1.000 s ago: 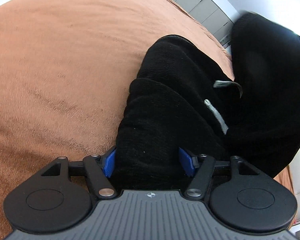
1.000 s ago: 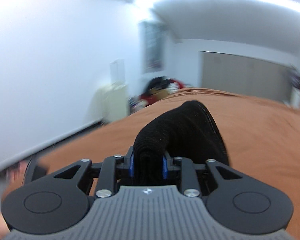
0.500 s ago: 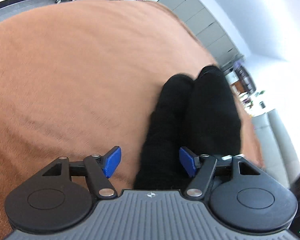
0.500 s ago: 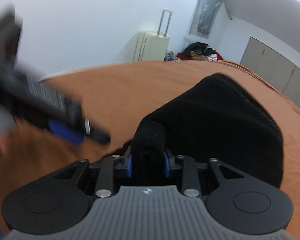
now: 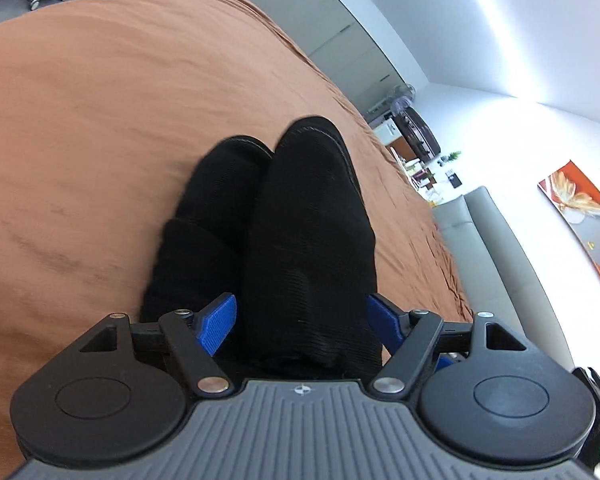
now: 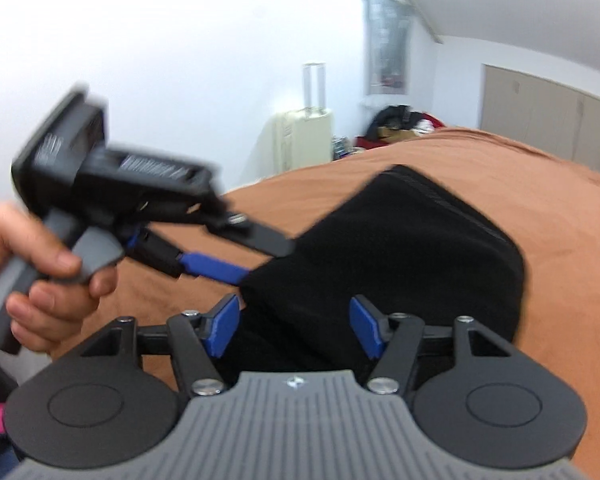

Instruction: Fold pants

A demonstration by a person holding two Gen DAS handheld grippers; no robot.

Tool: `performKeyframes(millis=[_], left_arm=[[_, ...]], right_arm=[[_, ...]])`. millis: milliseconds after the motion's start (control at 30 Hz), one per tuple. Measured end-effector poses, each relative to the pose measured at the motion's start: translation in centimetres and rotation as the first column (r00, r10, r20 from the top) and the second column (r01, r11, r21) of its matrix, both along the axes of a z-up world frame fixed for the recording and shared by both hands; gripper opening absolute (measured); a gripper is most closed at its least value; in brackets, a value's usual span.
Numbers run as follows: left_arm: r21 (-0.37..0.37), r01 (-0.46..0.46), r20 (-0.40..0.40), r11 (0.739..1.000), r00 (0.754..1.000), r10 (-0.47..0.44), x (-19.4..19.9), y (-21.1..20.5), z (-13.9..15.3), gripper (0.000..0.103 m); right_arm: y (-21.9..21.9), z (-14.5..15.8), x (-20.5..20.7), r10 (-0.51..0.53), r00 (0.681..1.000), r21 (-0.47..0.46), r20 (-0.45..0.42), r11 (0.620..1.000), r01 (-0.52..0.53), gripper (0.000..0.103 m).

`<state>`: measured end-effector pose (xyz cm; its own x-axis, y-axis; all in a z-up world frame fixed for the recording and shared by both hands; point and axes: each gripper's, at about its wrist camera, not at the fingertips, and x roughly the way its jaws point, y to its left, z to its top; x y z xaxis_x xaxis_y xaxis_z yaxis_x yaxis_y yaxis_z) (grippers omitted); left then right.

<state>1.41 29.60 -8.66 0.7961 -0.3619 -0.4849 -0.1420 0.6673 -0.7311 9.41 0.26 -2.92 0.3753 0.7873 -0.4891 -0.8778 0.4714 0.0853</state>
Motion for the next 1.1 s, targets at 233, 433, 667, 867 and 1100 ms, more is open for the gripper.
performKeyframes(millis=[233, 433, 667, 867, 1100], left_arm=[[0.056, -0.008, -0.046, 0.998, 0.999, 0.01, 2.1, -1.4, -0.2, 0.032], [-0.044, 0.04, 0.133, 0.998, 0.991, -0.034, 0.5, -1.9, 4.1, 0.028], [-0.043, -0.092, -0.017, 0.995, 0.996, 0.091, -2.0, 2.7, -1.7, 0.028], [-0.113, -0.084, -0.045, 0.99, 0.996, 0.079, -2.0, 4.2, -6.2, 0.029], [-0.119, -0.046, -0.03, 0.992, 0.999, 0.042, -1.7, 4.3, -5.9, 0.029]], right_arm=[[-6.9, -3.3, 7.5, -0.316, 0.874, 0.052, -0.368, 0.932, 0.359, 0.053], [-8.3, -5.4, 8.0, -0.3, 0.808, 0.125, -0.508, 0.902, 0.413, 0.033], [-3.6, -2.3, 5.2, -0.214, 0.897, 0.065, -0.386, 0.964, 0.258, 0.033], [-3.2, -1.0, 6.0, -0.073, 0.953, 0.015, -0.294, 0.997, 0.081, 0.037], [0.0, 4.4, 14.1, 0.138, 0.977, -0.034, -0.161, 0.989, -0.145, 0.056]])
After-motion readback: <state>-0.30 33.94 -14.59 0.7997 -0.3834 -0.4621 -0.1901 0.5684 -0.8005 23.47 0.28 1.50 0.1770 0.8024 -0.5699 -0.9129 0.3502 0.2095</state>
